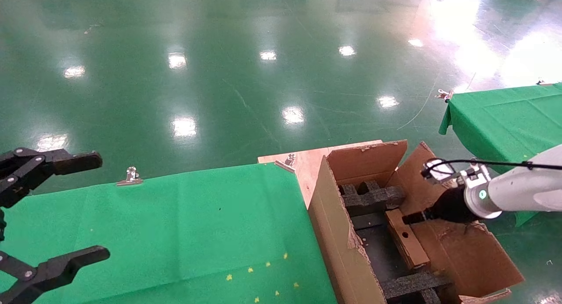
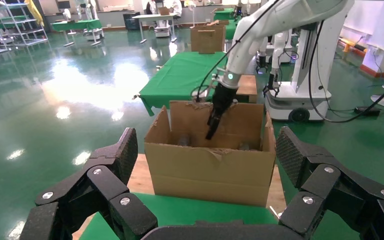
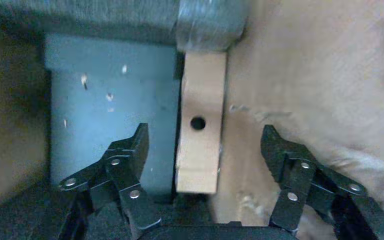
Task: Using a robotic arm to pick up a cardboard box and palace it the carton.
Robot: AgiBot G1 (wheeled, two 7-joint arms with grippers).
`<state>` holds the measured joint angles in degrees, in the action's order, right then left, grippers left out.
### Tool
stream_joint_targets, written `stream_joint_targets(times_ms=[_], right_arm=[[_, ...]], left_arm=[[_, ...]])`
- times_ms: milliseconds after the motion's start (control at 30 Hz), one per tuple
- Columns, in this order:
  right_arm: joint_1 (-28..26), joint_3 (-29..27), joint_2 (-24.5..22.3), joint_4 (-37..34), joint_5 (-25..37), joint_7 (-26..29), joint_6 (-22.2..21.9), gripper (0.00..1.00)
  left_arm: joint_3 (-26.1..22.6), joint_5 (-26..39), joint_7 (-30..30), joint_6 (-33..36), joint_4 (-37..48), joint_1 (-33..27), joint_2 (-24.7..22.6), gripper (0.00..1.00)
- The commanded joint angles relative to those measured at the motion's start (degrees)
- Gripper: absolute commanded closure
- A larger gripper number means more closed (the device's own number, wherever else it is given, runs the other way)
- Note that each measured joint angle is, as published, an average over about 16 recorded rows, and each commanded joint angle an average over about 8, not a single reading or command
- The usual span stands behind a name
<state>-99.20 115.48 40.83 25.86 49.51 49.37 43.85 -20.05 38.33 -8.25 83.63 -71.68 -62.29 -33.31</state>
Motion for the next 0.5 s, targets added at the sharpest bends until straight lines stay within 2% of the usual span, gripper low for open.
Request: stream_joint_targets(times_ms=[33, 233, 500], right_arm=[[-1.1, -0.07, -0.55, 0.73, 0.14, 0.14, -0.26, 0.0], [-9.14, -1.43, -3.93, 7.53, 1.08, -1.59, 0.04, 0.0], [-19.39, -5.25, -11.36, 22.74, -0.25, -5.46, 2.47, 0.0]], left_arm=[[0.0, 0.0, 0.0, 0.0, 0.0, 0.0, 0.0, 0.0], [0.0, 0.0, 0.0, 0.0, 0.0, 0.0, 0.0, 0.0], [-0.01, 0.0, 0.0, 0.0, 0.0, 0.0, 0.0, 0.0]])
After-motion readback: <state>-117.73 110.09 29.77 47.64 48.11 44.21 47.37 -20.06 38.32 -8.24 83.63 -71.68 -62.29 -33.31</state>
